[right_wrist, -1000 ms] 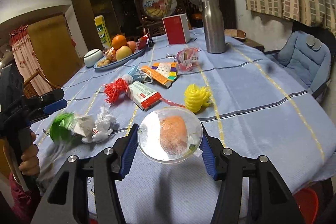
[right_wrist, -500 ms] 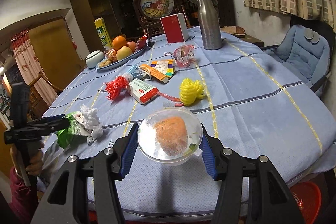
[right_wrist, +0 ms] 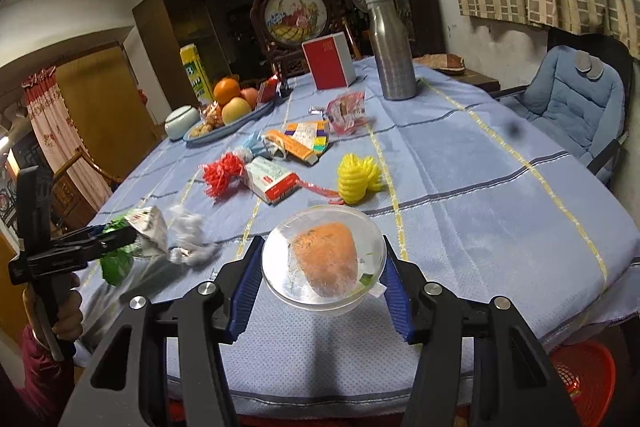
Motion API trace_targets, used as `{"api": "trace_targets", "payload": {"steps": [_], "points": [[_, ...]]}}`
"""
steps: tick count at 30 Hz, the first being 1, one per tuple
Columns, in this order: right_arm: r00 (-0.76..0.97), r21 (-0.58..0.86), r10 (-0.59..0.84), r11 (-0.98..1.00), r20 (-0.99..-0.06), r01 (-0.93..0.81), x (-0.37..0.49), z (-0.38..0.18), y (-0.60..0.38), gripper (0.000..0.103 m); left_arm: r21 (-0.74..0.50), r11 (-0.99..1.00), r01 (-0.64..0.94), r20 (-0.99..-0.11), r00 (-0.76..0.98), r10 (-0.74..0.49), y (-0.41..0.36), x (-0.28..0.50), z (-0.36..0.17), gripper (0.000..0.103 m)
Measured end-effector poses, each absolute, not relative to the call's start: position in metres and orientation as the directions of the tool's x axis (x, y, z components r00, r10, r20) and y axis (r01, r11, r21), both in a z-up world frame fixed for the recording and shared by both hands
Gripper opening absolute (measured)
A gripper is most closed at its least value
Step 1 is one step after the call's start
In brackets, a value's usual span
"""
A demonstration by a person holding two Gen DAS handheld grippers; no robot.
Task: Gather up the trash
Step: 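Lift the green carton with the left tool while the right tool holds the container, then carry both items to the red wastebasket and open both tools to drop them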
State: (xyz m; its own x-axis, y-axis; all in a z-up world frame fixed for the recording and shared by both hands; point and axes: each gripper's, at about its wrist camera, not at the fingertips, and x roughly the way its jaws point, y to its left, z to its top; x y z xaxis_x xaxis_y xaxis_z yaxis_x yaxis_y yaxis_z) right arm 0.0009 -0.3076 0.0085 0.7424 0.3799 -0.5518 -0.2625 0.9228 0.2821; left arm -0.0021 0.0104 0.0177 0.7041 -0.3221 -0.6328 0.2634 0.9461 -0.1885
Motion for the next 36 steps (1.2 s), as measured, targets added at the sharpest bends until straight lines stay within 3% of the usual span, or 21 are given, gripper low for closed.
{"api": "trace_targets", "payload": {"steps": [10,22,28,33,36], "points": [[0.795,0.272,0.336,0.936,-0.505,-0.223,-0.031,0.028,-0.339,0.055,-0.176,0.921,0.347,-0.548,0.743,-0.384,-0.026,-0.022,0.061,0.075],[0.853,0.265,0.161,0.964,-0.497,-0.028,-0.087,0.025,-0.43,0.055,-0.214,0.815,0.539,-0.537,0.632,-0.559,-0.131,-0.023,0.063,0.075],[0.817,0.268,0.044,0.954,-0.575,0.137,-0.102,-0.008,-0.489,0.055,-0.246,0.72,0.649,-0.561,0.51,-0.652,-0.198,-0.017,0.048,0.075],[0.712,0.233,-0.041,0.93,-0.701,0.283,-0.1,-0.058,-0.532,0.056,-0.25,0.649,0.718,-0.598,0.412,-0.687,-0.253,-0.012,0.036,0.075],[0.647,0.21,-0.093,0.903,-0.757,0.375,-0.099,-0.084,-0.554,0.069,-0.245,0.614,0.751,-0.618,0.367,-0.695,-0.281,-0.013,0.03,0.075]]}}
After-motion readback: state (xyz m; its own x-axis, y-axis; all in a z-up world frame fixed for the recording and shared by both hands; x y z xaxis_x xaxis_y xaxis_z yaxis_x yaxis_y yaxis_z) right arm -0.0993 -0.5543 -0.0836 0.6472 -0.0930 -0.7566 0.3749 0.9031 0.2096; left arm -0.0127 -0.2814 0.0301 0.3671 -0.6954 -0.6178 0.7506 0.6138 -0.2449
